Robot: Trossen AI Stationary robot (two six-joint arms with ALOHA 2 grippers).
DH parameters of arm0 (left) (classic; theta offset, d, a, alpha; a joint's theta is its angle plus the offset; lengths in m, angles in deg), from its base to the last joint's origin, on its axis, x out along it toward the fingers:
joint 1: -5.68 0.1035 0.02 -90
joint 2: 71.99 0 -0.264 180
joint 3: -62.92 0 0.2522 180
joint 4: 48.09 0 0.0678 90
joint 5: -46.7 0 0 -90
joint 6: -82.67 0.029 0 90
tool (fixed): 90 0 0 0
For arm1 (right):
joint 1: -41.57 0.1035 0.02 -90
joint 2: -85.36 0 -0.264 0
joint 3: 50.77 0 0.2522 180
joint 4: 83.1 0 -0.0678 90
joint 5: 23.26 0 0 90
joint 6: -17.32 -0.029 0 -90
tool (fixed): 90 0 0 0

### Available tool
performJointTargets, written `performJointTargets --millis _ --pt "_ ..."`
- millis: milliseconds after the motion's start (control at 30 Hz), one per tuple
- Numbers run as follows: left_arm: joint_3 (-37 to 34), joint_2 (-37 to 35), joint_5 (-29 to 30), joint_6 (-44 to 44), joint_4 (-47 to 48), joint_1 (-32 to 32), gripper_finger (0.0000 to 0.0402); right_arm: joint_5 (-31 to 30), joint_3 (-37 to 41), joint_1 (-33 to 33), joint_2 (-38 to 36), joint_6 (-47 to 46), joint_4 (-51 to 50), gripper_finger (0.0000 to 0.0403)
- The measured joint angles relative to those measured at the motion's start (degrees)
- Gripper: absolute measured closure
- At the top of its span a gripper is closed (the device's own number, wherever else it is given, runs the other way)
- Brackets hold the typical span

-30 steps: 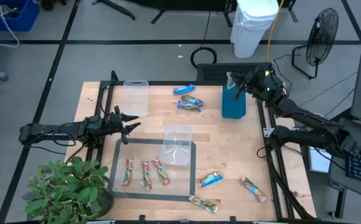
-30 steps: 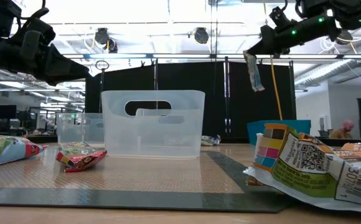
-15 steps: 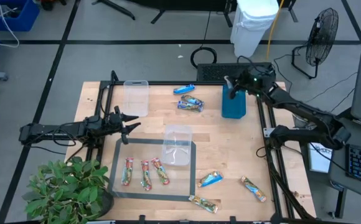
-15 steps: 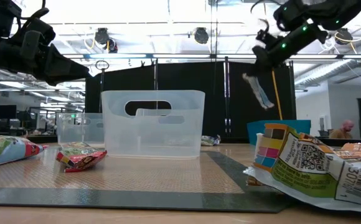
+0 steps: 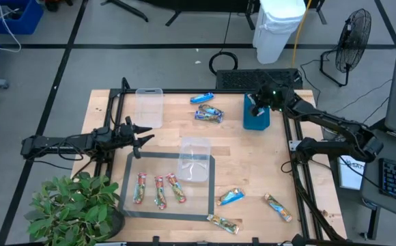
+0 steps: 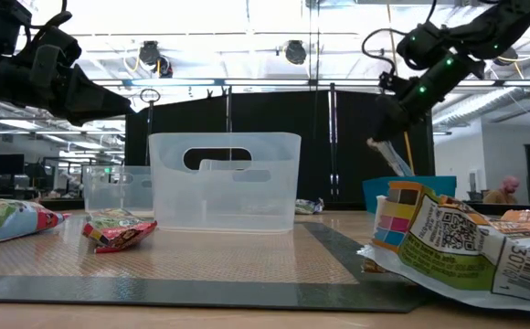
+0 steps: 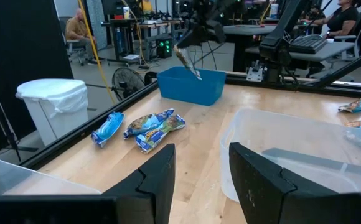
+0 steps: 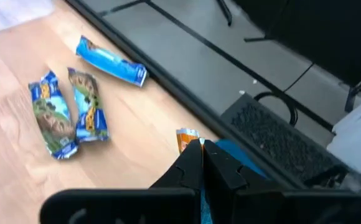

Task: Pick and place Granola Bars by type
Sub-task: Put the yellow granola bar into the blue bin

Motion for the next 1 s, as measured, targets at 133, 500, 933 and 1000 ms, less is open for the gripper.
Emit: performJointTargets --millis 133,500,933,1000 --pt "0.0 0.0 0.0 0.0 0.0 0.0 0.0245 0.0 1.7 0.0 0.0 -0.4 0.2 0.0403" --pt "0.0 0.0 0.0 0.0 0.0 0.0 0.0245 0.0 5.2 0.0 0.0 -1.9 0.3 0.0403" --pt "0.0 0.0 0.0 0.0 0.0 0.0 0.0245 -0.2 8.7 0.0 0.0 -1.9 6.8 0.0403" --pt "0.0 0.0 0.0 0.0 0.0 0.0 0.0245 -0.2 8.7 0.0 0.0 -1.9 6.8 0.0403"
